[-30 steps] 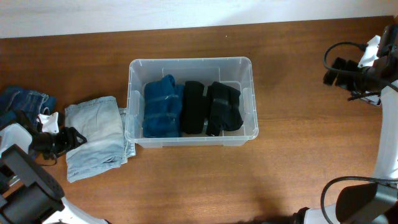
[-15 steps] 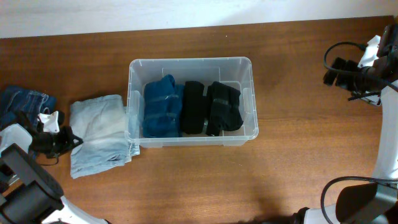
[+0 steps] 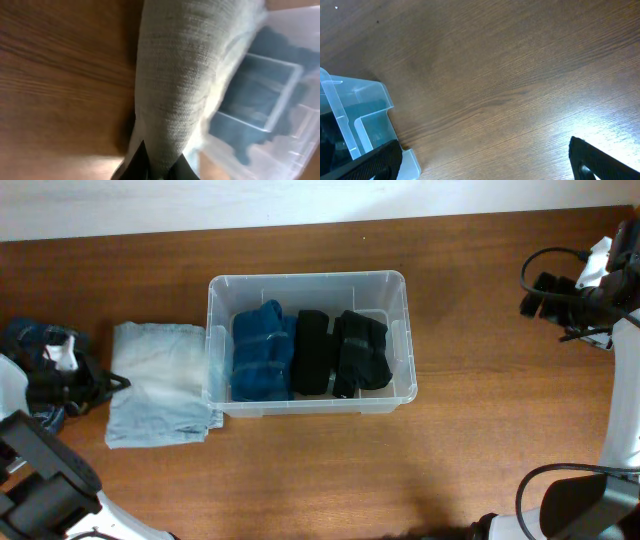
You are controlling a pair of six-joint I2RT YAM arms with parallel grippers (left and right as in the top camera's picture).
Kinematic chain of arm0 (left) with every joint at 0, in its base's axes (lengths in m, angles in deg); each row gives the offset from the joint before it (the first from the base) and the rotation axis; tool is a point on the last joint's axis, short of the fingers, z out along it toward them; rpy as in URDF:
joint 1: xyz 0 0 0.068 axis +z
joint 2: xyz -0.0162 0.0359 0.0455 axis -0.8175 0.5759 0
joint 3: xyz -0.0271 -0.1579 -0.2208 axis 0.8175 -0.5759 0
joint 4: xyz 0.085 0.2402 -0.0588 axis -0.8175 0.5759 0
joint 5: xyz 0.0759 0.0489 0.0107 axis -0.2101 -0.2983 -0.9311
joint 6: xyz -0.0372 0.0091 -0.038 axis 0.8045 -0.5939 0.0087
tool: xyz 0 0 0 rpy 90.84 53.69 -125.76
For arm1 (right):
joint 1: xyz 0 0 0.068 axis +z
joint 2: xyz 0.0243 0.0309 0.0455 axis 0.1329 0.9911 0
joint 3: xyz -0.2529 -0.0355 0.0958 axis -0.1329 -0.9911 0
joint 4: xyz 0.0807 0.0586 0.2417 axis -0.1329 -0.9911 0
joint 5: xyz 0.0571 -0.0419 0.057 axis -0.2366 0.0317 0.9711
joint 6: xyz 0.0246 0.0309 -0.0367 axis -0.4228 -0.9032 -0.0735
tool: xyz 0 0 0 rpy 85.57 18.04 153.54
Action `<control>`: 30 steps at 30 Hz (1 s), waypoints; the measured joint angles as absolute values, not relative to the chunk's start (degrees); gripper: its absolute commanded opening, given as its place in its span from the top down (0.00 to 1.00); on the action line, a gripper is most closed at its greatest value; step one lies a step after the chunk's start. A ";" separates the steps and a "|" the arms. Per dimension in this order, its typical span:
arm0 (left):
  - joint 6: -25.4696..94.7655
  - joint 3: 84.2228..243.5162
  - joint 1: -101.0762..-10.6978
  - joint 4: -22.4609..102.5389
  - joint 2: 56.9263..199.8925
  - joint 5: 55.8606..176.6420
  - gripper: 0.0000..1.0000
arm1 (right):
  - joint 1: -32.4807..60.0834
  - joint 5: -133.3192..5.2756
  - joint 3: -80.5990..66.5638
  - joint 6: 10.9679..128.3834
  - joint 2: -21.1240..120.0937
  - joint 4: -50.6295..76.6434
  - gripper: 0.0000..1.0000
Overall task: Pack container
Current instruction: 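Close the left gripper on the light-blue jeans' edge and drag them left, then lift the light-blue jeans and carry them right over the bin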
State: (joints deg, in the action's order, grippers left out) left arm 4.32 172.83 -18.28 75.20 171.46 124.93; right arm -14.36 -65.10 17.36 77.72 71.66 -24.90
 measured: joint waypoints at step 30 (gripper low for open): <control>20.52 222.93 -35.09 94.67 167.04 114.37 1.00 | -14.36 -65.10 17.36 77.72 71.66 -24.90 0.01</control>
State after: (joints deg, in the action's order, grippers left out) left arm 20.52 222.93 -35.09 94.67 167.04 114.37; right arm -14.36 -65.10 17.36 77.72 71.66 -24.90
